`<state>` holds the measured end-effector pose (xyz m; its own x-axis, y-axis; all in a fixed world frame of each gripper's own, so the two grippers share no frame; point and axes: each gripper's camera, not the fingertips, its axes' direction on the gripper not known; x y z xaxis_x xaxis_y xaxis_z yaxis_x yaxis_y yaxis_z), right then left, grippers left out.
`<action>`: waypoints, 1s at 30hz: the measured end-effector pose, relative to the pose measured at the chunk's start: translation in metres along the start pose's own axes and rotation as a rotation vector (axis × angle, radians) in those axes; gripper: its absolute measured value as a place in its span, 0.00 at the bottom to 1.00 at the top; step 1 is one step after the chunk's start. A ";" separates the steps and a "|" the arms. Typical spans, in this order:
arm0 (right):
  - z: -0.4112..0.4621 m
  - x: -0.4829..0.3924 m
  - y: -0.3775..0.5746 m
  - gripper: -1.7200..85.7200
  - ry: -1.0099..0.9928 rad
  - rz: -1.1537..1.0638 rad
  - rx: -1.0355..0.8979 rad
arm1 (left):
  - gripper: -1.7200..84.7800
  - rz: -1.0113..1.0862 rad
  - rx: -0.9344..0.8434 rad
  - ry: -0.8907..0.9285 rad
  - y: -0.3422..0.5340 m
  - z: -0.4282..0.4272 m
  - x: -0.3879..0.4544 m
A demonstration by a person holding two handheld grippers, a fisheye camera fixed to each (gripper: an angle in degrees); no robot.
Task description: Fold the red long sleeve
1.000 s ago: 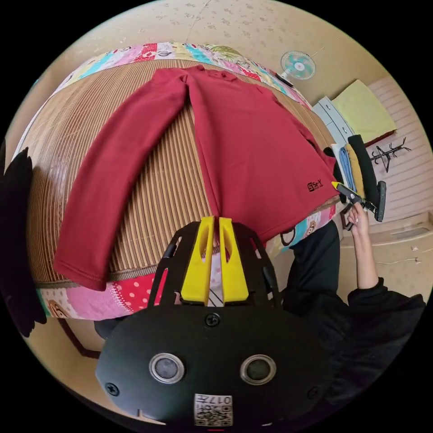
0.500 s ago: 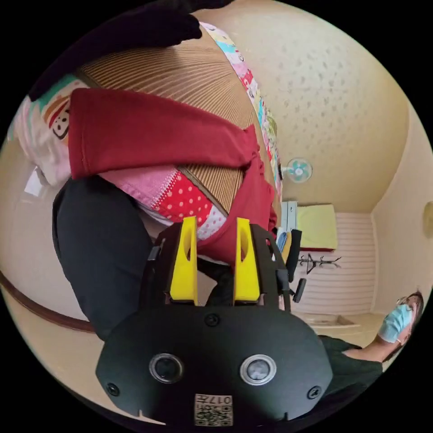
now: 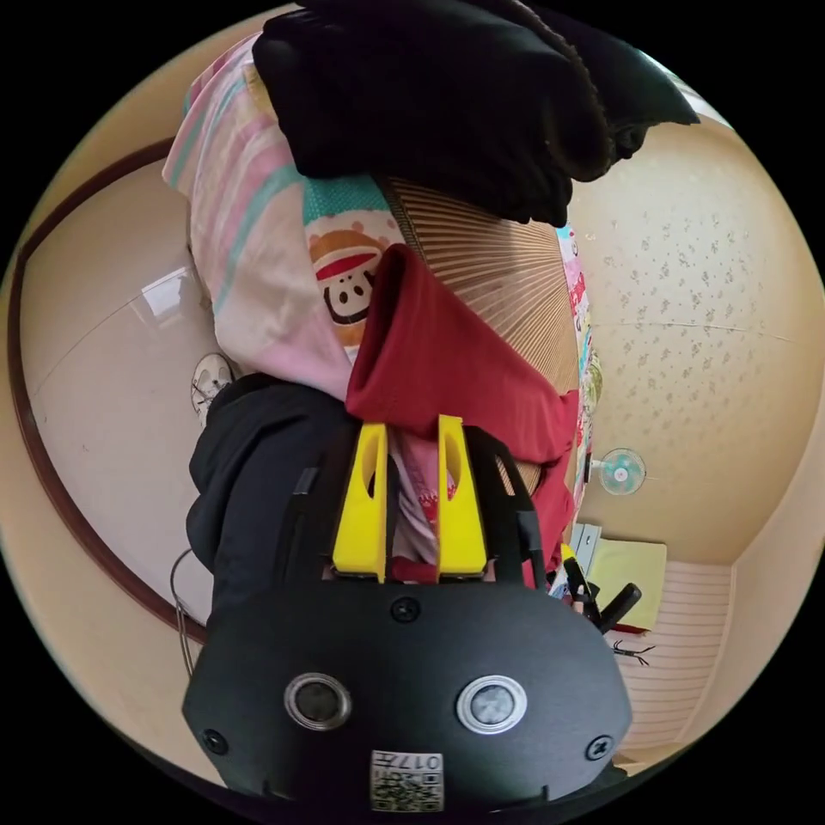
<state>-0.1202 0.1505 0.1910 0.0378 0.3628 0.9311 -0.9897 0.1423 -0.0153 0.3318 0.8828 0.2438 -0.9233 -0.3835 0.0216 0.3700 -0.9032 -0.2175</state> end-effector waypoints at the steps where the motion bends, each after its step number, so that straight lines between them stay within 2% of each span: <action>1: 0.018 -0.006 -0.013 0.05 0.031 -0.003 0.003 | 0.09 0.004 0.016 0.016 0.004 0.000 -0.010; 6: 0.097 -0.032 -0.038 0.03 0.102 0.083 -0.118 | 0.06 0.129 0.082 0.076 0.022 -0.023 -0.027; 8: 0.104 -0.060 -0.038 0.03 0.229 0.105 -0.089 | 0.05 0.191 0.160 0.070 0.028 -0.048 -0.030; 10: 0.106 -0.074 -0.037 0.02 0.257 0.127 -0.083 | 0.05 0.262 0.263 0.035 0.033 -0.087 -0.034; 16: 0.108 -0.098 -0.023 0.02 0.087 0.191 -0.022 | 0.05 0.475 0.526 -0.060 0.035 -0.151 -0.026; 19: 0.110 -0.114 -0.024 0.02 0.078 0.120 -0.044 | 0.05 0.519 0.603 0.038 0.029 -0.161 -0.022; 22: 0.092 -0.109 -0.012 0.02 0.059 0.103 -0.063 | 0.05 0.626 0.585 0.147 0.022 -0.142 0.014; 26: 0.043 -0.061 0.043 0.03 -0.133 0.169 -0.002 | 0.05 0.848 0.487 0.242 0.023 -0.085 0.107; 30: -0.001 -0.007 0.097 0.03 -0.234 0.204 0.032 | 0.06 1.116 0.274 0.304 0.056 0.036 0.235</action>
<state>-0.2165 0.1622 0.1828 -0.1912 0.1582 0.9687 -0.9776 0.0575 -0.2024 0.1396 0.7348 0.2720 -0.0492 -0.9564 -0.2879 0.9607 -0.1242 0.2481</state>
